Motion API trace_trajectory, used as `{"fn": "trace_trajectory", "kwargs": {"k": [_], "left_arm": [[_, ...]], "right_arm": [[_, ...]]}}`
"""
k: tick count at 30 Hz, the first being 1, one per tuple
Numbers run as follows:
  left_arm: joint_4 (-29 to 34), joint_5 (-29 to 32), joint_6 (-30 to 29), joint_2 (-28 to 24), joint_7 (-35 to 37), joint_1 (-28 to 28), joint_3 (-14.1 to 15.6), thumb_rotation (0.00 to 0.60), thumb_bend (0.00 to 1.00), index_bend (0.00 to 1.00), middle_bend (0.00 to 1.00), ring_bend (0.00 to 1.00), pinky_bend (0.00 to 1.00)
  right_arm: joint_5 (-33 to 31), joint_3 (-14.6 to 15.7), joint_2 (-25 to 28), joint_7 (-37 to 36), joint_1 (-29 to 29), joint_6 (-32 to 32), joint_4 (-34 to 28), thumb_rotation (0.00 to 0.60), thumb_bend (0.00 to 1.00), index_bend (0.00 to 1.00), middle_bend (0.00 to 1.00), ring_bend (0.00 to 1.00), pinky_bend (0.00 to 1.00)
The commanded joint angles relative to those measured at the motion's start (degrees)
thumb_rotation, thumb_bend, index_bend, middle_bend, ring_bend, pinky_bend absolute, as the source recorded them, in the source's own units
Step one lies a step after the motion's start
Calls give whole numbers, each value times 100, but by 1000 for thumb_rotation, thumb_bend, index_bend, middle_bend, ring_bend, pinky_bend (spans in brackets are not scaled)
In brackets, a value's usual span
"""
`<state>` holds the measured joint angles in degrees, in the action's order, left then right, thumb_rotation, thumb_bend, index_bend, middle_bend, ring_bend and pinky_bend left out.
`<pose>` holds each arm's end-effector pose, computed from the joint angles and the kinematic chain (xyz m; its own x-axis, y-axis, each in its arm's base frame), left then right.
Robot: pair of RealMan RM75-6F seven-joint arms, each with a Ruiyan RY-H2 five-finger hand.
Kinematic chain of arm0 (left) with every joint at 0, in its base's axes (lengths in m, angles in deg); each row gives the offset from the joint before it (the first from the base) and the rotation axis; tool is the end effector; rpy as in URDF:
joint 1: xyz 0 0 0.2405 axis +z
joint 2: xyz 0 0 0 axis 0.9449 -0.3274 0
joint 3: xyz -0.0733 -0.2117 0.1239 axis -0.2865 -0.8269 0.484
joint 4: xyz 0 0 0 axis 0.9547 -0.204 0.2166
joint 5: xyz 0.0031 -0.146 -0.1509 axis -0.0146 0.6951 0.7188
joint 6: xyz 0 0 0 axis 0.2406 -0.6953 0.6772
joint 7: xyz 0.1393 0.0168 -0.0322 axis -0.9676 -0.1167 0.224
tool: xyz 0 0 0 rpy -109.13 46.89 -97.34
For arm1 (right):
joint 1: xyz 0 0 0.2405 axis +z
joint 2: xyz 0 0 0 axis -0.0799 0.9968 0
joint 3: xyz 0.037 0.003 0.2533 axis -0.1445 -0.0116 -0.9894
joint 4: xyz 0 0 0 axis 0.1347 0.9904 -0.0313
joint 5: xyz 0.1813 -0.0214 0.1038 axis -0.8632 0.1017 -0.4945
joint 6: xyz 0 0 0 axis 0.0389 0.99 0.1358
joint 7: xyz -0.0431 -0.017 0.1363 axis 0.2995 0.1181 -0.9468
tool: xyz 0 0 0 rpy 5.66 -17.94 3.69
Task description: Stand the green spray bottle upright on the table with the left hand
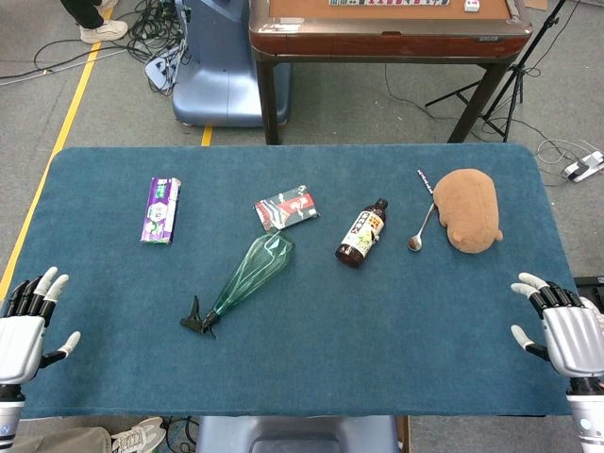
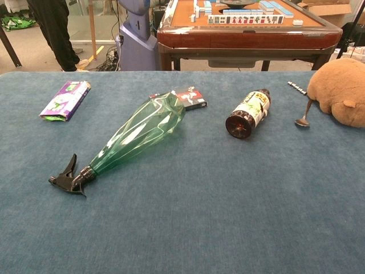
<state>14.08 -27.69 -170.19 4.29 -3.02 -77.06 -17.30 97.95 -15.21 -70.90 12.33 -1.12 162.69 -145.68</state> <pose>-0.3071 0.1885 0.1550 0.4807 -0.0210 0.8766 0.8759 -0.0367 -0.4812 -0.3111 -0.1729 0.1658 0.4710 -0.0060 0.8821 -0.8821 -0.0046 0.4710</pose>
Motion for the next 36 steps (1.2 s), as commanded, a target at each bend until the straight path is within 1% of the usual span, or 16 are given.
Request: {"fn": "trace_trajectory", "kwargs": {"k": [1,9,16,19,25,29,36], "left_arm": [[44,-3,31,-17,-62,-22,9,600,269,42,0,0,0],[105,94,191,-81,-85,-53,35,600,269,42,0,0,0],[107,-4,185,-126,-66,-89,48,600,269,42,0,0,0],[138,-169,264,-195,-84,-158,114,600,269,42,0,0,0],[168,-499,359,-302,35,-356,133,600,269,42,0,0,0],[153,-752,504,-386,325,-560,154,600,269,43,0,0,0],[-179,-1272,789,-437,805,-1084,129,600,269,61,0,0,0]], "right_arm": [[12,3,11,-20,-5,10,-1,600,207,295,228,209,312],[54,-2,39,-78,-52,114,18,600,207,295,228,209,313],[94,-5,74,-126,-89,194,32,600,206,295,228,209,312],[111,10,141,-129,-63,129,8,600,207,295,228,209,312],[190,-29,215,-80,-24,164,-61,600,206,295,228,209,313],[219,-48,252,-81,-16,197,-97,600,207,295,228,209,312],[249,-52,308,-62,-2,196,-167,600,206,295,228,209,312]]}}
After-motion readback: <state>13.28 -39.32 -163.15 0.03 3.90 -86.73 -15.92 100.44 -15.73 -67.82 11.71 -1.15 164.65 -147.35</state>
